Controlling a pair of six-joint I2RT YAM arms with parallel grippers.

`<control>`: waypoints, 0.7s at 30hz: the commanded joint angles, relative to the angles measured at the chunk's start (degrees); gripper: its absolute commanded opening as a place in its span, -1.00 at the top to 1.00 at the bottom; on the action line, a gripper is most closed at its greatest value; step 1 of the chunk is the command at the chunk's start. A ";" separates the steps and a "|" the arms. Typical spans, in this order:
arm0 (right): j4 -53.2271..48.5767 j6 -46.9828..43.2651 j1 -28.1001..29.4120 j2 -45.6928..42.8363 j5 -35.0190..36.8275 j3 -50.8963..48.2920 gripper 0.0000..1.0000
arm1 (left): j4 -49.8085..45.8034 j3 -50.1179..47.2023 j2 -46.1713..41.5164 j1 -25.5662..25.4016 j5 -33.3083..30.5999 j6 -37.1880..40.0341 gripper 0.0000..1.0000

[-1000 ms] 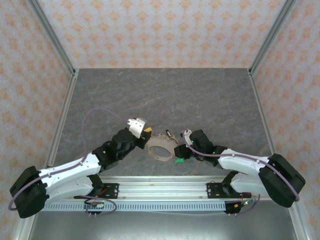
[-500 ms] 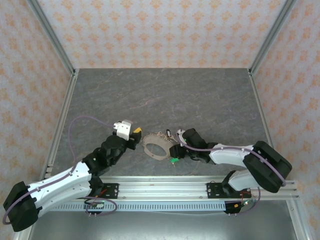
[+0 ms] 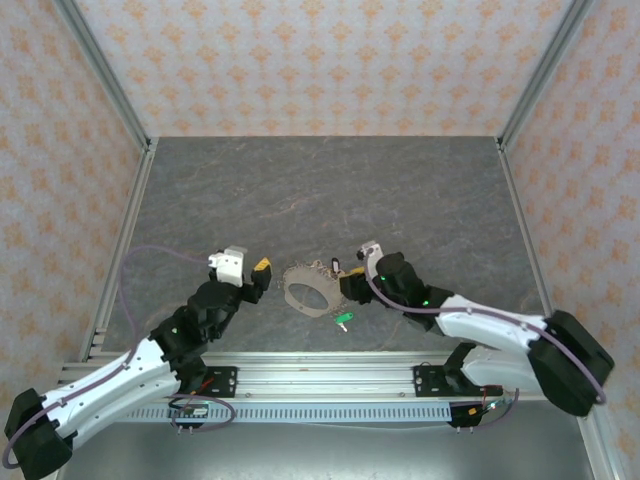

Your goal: Put the keys on the keyring

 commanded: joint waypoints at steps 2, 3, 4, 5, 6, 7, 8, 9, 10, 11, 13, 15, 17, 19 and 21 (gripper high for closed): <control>2.58 -14.16 -0.17 -9.37 20.61 -1.18 -0.02 | -3.41 -1.23 -3.09 1.24 -6.66 -0.21 -0.50; 3.31 -16.76 -0.65 -10.76 22.44 -1.20 -0.09 | -3.81 -1.23 -3.56 1.41 -7.62 -0.08 -0.57; 4.17 -19.38 -1.47 -11.82 24.37 -1.16 -0.17 | -4.12 -1.23 -3.99 1.65 -8.64 -0.11 -0.64; 4.71 -21.11 -2.71 -12.26 26.64 -0.97 -0.24 | -4.14 -1.23 -4.27 1.85 -9.56 -0.03 -0.73; 4.99 -21.83 -4.10 -12.21 28.45 -0.67 -0.26 | -4.02 -1.23 -4.39 2.03 -10.06 0.05 -0.80; 5.11 -21.78 -6.17 -11.85 30.50 -0.40 -0.28 | -3.95 -1.17 -4.41 2.28 -10.58 0.22 -0.87; 5.58 -21.37 -8.82 -11.22 31.60 -0.49 -0.29 | -3.96 -1.07 -4.44 2.43 -10.90 0.39 -0.94; 6.26 -21.04 -11.11 -10.69 31.71 -0.93 -0.30 | -4.00 -1.06 -4.32 2.55 -11.13 0.49 -1.00; 7.48 -20.88 -13.76 -9.97 31.76 -1.83 -0.30 | -3.96 -0.99 -4.25 2.65 -11.66 0.42 -1.00; 10.23 -20.38 -16.18 -9.30 32.52 -3.08 -0.30 | -3.94 -1.06 -4.12 2.74 -12.24 0.13 -1.00; 14.15 -19.06 -20.66 -7.85 32.25 -5.43 -0.31 | -4.15 -1.06 -4.02 2.91 -12.25 0.10 -1.00; 15.31 -18.77 -24.33 -6.33 31.03 -6.18 -0.32 | -4.25 -1.19 -3.89 3.05 -12.58 -0.09 -1.00; 16.06 -17.01 -28.36 -3.24 28.42 -6.17 -0.32 | -3.72 -1.47 -3.87 3.35 -12.60 -0.30 -1.00; 18.77 -16.90 -30.81 0.22 26.01 -6.51 -0.31 | -3.32 -1.42 -3.68 3.74 -12.68 -0.32 -1.00; 24.20 -18.12 -32.60 4.46 22.60 -7.53 -0.32 | -3.02 -1.09 -3.32 4.14 -12.68 0.04 -1.00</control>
